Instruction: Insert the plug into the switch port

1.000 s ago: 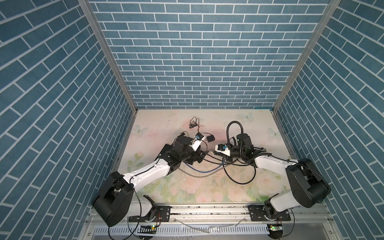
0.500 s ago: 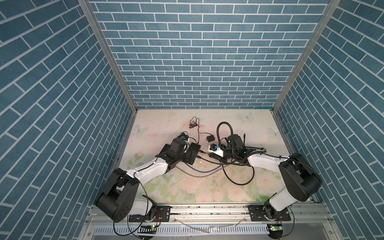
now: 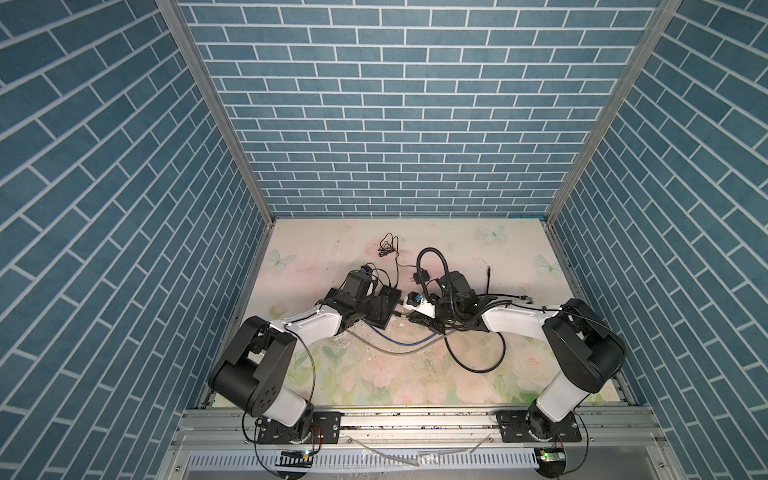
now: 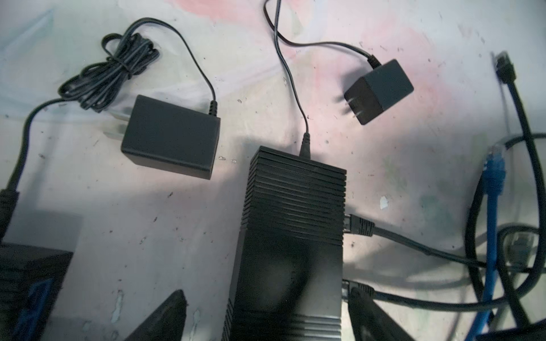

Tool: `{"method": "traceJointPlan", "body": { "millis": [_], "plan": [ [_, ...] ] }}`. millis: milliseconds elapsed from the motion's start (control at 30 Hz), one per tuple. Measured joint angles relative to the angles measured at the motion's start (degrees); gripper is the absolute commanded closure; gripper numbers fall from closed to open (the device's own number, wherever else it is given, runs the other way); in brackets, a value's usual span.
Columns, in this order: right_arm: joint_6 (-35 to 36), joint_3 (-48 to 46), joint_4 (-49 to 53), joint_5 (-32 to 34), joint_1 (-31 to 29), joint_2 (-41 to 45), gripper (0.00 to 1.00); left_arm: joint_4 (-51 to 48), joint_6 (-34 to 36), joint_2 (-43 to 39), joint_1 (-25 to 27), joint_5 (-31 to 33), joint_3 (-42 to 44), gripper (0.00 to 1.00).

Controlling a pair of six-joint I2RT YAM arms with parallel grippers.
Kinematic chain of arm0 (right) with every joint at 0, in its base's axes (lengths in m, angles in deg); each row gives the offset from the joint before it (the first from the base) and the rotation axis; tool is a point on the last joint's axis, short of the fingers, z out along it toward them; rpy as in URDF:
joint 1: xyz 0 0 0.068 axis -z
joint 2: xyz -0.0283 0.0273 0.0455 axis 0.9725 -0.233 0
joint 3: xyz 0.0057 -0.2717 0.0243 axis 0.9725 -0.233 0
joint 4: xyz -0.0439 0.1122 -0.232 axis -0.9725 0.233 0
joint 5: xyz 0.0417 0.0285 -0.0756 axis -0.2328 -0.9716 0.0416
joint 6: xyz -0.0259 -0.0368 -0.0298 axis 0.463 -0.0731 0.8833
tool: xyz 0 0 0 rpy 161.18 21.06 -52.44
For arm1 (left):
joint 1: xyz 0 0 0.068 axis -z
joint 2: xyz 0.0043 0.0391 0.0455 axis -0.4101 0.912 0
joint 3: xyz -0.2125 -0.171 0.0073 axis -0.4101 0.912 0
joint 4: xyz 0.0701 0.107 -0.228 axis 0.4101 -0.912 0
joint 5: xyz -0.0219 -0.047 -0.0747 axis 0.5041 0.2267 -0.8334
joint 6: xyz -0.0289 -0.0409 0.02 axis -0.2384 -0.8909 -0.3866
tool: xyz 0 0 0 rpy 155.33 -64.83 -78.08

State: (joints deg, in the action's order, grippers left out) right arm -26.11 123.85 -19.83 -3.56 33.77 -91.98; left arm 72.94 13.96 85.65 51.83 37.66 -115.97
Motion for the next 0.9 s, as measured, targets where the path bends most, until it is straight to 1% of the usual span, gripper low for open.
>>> {"method": "traceJointPlan", "body": {
  "millis": [300, 533, 633, 767, 900],
  "plan": [
    [-4.8, 3.1, 0.2, 2.4, -3.2, -5.2, 1.0, 9.4, -6.4, 3.3, -0.2, -3.0, 3.9, 0.31],
    [-9.1, 3.7, -1.0, 3.8, -3.9, -7.1, 1.0, 14.0, -10.3, 3.3, -0.3, -3.0, 6.0, 0.4],
    [-10.7, 3.7, -2.3, 4.3, -4.3, -7.3, 1.0, 15.7, -12.2, 3.3, -0.3, -2.7, 6.8, 0.45],
    [-12.7, 3.6, -4.9, 5.0, -5.0, -7.8, 1.0, 18.5, -15.0, 3.5, -0.3, -2.4, 8.0, 0.48],
    [-12.9, 3.6, -5.9, 5.6, -5.3, -8.1, 1.0, 20.2, -16.5, 3.5, -0.4, -1.5, 8.9, 0.49]
  ]
}}
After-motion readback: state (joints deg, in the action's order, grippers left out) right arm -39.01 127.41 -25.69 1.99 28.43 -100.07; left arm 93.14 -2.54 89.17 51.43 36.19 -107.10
